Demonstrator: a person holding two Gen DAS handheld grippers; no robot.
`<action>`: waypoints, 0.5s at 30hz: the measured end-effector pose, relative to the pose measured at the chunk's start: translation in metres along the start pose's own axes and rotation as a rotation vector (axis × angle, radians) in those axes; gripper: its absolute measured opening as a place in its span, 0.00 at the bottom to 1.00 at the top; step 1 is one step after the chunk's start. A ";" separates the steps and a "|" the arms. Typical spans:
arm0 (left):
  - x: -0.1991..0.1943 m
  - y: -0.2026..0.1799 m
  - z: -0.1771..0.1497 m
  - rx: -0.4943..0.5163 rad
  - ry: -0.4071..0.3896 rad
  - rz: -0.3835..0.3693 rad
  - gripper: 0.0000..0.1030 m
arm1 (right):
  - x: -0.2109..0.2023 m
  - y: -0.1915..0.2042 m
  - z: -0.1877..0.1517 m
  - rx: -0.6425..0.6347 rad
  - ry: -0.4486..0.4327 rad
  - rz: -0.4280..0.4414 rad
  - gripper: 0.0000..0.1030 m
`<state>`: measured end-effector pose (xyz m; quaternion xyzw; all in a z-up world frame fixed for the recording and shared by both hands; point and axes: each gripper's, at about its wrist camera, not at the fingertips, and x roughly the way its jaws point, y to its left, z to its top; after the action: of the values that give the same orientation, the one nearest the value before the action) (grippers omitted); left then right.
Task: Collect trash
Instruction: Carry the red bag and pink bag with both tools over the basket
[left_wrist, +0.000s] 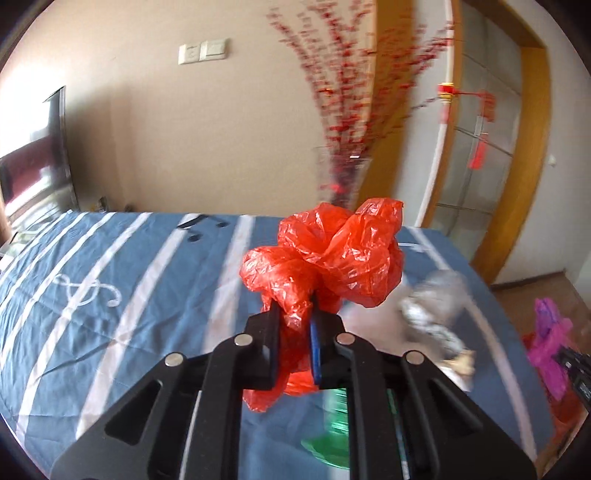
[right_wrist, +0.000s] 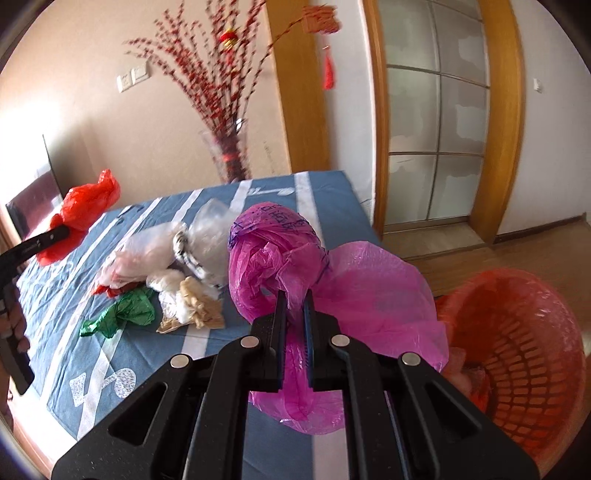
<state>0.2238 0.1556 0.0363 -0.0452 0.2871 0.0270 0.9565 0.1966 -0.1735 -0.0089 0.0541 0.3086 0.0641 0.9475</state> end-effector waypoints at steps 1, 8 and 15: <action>-0.005 -0.009 0.000 0.007 0.000 -0.023 0.13 | -0.004 -0.004 0.000 0.007 -0.005 -0.005 0.08; -0.029 -0.075 -0.008 0.071 0.001 -0.174 0.13 | -0.038 -0.041 -0.002 0.056 -0.049 -0.052 0.08; -0.040 -0.139 -0.025 0.169 0.013 -0.266 0.13 | -0.063 -0.069 -0.009 0.087 -0.075 -0.103 0.08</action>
<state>0.1875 0.0136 0.0476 -0.0025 0.2859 -0.1247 0.9501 0.1470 -0.2510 0.0106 0.0816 0.2777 0.0000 0.9572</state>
